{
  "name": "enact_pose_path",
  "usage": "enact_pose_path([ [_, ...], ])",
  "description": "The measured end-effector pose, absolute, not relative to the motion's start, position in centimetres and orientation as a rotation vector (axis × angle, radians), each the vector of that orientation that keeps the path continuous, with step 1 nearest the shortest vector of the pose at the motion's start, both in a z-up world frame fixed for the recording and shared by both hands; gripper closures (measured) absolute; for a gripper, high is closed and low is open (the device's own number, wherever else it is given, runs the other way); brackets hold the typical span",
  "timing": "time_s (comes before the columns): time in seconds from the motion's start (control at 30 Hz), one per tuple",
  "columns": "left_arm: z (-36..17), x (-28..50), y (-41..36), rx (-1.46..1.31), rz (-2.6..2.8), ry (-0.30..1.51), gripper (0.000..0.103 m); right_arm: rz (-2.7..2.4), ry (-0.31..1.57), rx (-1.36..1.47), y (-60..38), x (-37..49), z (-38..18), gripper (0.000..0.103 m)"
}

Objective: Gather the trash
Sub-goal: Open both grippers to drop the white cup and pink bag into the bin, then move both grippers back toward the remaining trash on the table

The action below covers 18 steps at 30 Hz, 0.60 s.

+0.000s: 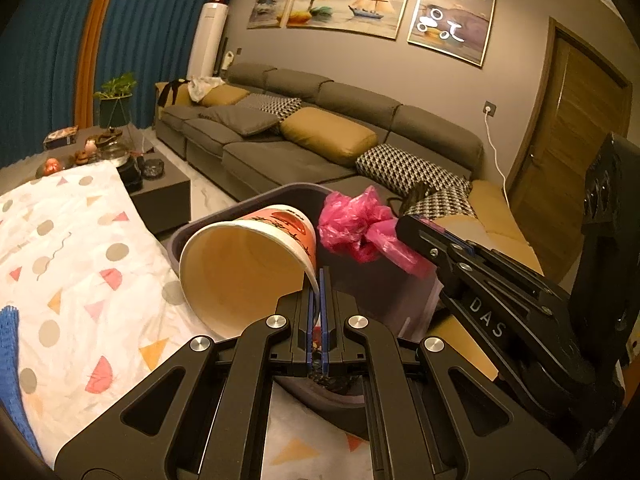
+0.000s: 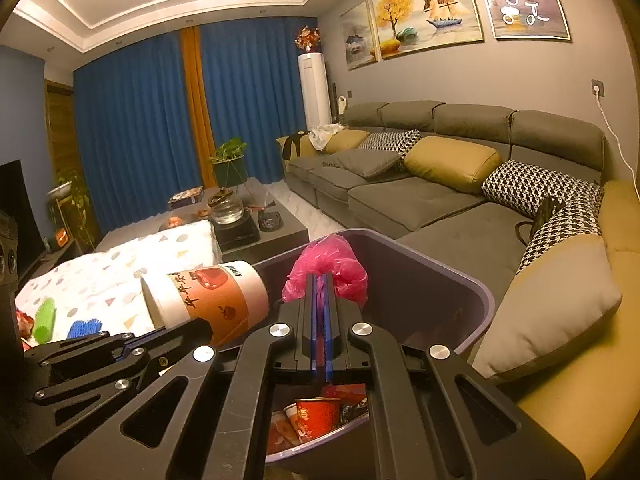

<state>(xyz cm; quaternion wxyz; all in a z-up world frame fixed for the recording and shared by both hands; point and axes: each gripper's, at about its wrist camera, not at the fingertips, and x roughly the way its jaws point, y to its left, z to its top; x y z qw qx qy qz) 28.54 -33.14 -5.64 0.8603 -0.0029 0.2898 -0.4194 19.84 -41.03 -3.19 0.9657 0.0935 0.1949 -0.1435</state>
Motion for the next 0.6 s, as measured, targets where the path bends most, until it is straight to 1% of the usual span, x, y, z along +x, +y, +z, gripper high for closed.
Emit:
enact_pose_path([
  [0.1, -5.9, 28.5, -33.3, 0.003, -0.899, 0.615, 0.101, -0.282, 0.4, 0.197, -41.4, 20.0, -3.3, 0.099],
  [0.17, -6.1, 28.5, -33.4, 0.015, -0.901, 0.621, 0.095, -0.287, 0.404, 0.203, -41.6, 20.0, -3.4, 0.098],
  [0.27, -6.3, 28.5, -32.9, 0.017, -0.888, 0.62, 0.07, -0.299, 0.405, 0.215, -42.1, 19.7, -3.4, 0.097],
  [0.3, -6.3, 28.4, -32.7, 0.017, -0.875, 0.614, 0.051, -0.303, 0.402, 0.218, -42.2, 19.6, -3.4, 0.092],
  [0.33, -6.3, 28.4, -32.4, 0.011, -0.864, 0.606, 0.043, -0.307, 0.401, 0.22, -42.3, 19.4, -3.3, 0.088],
  [0.4, -6.1, 28.1, -31.7, 0.004, -0.846, 0.597, 0.038, -0.312, 0.395, 0.224, -42.4, 19.1, -3.4, 0.068],
  [0.53, -5.7, 27.1, -29.7, 0.028, -0.763, 0.557, 0.02, -0.323, 0.378, 0.21, -41.9, 17.9, -3.0, 0.05],
  [0.57, -5.3, 26.7, -29.0, 0.035, -0.727, 0.544, 0.017, -0.327, 0.373, 0.205, -41.7, 17.6, -2.9, 0.041],
  [0.6, -5.1, 26.4, -28.5, 0.037, -0.705, 0.533, 0.013, -0.334, 0.367, 0.196, -41.4, 17.2, -2.9, 0.035],
])
